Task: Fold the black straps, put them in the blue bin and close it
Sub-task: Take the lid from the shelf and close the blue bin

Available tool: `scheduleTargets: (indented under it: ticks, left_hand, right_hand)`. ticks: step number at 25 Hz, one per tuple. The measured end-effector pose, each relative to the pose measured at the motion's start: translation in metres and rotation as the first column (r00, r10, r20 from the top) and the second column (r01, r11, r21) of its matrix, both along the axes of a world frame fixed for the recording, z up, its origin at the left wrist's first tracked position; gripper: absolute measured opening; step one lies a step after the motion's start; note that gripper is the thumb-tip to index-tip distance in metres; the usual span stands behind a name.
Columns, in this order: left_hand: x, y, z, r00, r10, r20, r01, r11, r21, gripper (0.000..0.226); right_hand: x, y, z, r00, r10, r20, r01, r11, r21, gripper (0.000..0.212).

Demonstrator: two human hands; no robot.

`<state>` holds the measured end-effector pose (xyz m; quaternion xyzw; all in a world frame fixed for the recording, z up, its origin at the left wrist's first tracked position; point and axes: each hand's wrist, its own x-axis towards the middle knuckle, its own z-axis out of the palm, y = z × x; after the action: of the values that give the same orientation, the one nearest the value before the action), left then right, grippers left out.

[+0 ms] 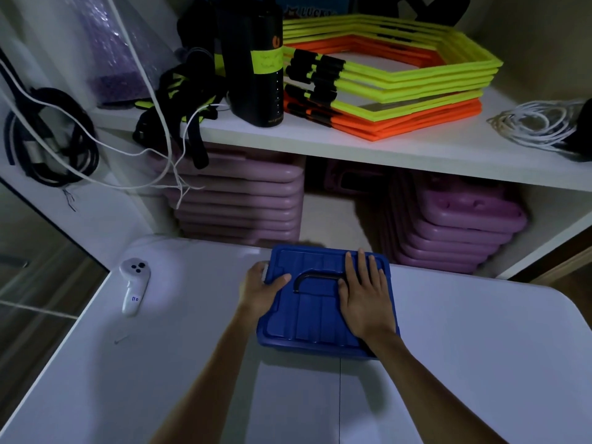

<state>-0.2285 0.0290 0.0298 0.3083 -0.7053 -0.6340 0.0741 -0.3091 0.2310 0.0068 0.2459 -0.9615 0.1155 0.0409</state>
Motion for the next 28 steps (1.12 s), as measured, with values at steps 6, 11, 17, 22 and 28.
scheduleTargets:
  ticks: [6, 11, 17, 22, 28]
  left_hand:
    - [0.001, 0.041, -0.003, 0.954, -0.130, 0.272, 0.293, 0.608, -0.738, 0.057]
    - [0.007, 0.049, -0.015, 0.934, -0.178, 0.310, 0.358, 0.429, -0.829, 0.062]
    - [0.006, 0.047, -0.022, 0.940, -0.175, 0.293, 0.341, 0.410, -0.846, 0.054]
    - [0.008, 0.046, -0.015, 0.944, -0.178, 0.278, 0.328, 0.403, -0.854, 0.054]
    - [0.010, 0.048, -0.012, 0.938, -0.174, 0.301, 0.346, 0.380, -0.858, 0.055]
  right_hand:
    - [0.002, 0.000, -0.001, 1.000, -0.013, 0.021, 0.013, 1.000, -0.008, 0.064]
    - [-0.002, 0.004, 0.013, 0.991, 0.054, 0.121, -0.051, 0.998, -0.025, 0.063]
    - [0.010, 0.052, 0.023, 0.801, -0.312, 0.511, 0.481, 0.844, -0.238, 0.110]
    - [0.015, 0.045, 0.028, 0.628, -0.173, 0.759, 0.668, 0.620, -0.411, 0.065]
    - [0.022, 0.032, 0.040, 0.710, -0.367, 0.601, 0.671, 0.611, -0.420, 0.060]
